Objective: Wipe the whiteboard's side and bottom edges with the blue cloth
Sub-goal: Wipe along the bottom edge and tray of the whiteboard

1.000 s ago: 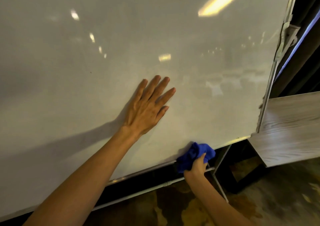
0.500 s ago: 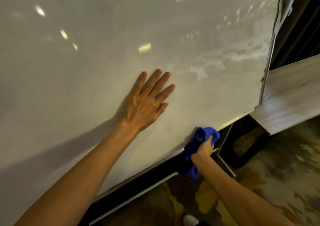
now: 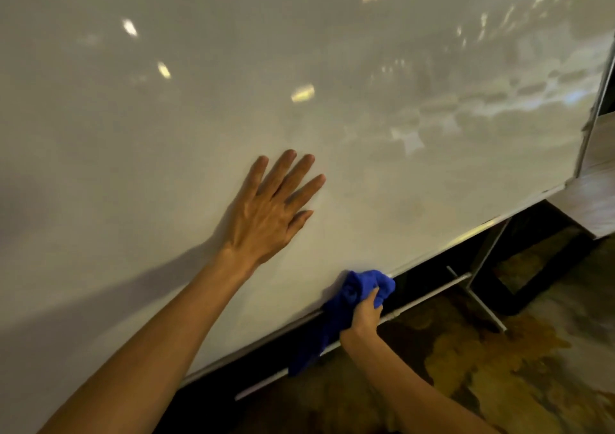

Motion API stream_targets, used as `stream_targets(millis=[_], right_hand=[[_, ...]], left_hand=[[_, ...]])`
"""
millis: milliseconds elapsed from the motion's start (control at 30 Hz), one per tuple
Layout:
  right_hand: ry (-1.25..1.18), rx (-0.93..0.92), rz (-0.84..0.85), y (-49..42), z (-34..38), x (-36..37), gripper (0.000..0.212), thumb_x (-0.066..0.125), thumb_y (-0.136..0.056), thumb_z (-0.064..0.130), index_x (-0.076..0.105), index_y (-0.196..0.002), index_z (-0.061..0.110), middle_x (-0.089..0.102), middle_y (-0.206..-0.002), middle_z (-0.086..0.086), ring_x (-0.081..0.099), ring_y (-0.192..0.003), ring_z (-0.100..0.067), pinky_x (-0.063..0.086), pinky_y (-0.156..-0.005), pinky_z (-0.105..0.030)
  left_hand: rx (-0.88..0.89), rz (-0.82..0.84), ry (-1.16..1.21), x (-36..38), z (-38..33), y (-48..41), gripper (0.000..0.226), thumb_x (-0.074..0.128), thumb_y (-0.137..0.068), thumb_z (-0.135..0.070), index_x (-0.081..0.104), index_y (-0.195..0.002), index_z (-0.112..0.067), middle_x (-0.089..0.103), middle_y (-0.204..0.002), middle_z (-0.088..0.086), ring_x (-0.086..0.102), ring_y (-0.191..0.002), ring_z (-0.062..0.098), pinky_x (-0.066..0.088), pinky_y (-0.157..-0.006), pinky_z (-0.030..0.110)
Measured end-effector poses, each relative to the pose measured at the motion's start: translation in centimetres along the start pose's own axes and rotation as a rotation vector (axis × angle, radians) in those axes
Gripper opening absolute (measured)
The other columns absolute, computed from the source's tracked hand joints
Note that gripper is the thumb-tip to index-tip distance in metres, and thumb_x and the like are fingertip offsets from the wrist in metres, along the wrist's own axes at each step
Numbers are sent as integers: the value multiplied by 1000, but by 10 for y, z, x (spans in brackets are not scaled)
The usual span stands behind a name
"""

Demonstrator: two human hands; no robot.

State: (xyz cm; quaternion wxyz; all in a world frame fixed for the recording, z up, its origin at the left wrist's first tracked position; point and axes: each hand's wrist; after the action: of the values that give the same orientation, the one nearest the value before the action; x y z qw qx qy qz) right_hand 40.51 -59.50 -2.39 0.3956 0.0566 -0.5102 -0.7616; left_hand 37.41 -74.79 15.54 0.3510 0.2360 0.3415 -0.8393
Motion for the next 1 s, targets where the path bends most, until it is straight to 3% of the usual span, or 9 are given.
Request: stream_targets(millis=[133,300,467,600,733,800,900,1000], right_hand=[[0,-48,-53,-14,29,-6,61,42,-96,52,35,-148,21,42,-148,-10,44,-131,-35,41,-102,-46],[-32,-115,-138,-34,71,-8,61,39,-96,55,32,-148,25,37,-151,-7,42,-132,-35,38,-107,-51],[-40,-128,-141,-9,29,13,54,37,-101,44,33,-148,18,41,-149,-12,45,-130,-35,39,-107,-50],[-52,35,-55,31,-29,21,46,36,-102,40,36,-144,21,48,-141,-11,49,-124,-34,43,-102,-44],[-8,86,-34,31,-30,17,47,39,-100,43,41,-142,20,49,-138,-10,48,-125,-34,42,-98,-43],[47,29,-102,16,-17,12,49,40,-99,45,43,-141,19,49,-139,-12,49,-124,-34,43,-102,-45],[77,-137,-220,1,1,9,52,42,-99,43,45,-140,12,50,-140,-14,52,-122,-35,43,-93,-38],[16,-186,-248,0,-8,15,51,41,-100,43,44,-141,14,52,-139,-12,53,-122,-33,40,-88,-33]], left_hand=[[12,-21,-3,4,-1,-1,64,14,-107,-53,0,-164,-26,-3,-170,6,-5,-155,28,-3,-123,51],[11,-28,8,7,-3,-2,64,14,-107,-53,0,-164,-26,-2,-171,6,-4,-156,28,-7,-123,51],[-6,-54,-18,13,1,2,64,18,-107,-53,7,-164,-26,7,-170,5,3,-156,28,-3,-123,51],[3,-22,-2,8,0,2,63,21,-108,-52,9,-164,-27,10,-170,6,8,-156,29,-4,-123,51],[18,-26,-25,4,2,0,63,23,-107,-52,11,-164,-26,13,-170,6,8,-155,29,-3,-123,50],[26,-14,-17,1,3,0,62,22,-107,-51,11,-163,-26,13,-170,6,10,-155,29,-3,-123,52],[29,17,-22,-3,7,11,61,18,-107,-51,11,-163,-28,12,-170,5,13,-155,28,-1,-121,55],[35,43,-38,-3,22,36,62,13,-107,-52,5,-164,-28,6,-170,4,5,-156,28,-3,-121,56]])
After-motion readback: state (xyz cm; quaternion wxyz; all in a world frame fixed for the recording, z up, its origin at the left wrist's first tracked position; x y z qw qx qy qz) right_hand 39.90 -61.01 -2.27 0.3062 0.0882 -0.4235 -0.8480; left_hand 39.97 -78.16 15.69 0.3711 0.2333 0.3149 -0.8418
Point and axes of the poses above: each hand's wrist, its own y-axis away from the middle knuckle, its own x-axis out of the palm, z = x × y
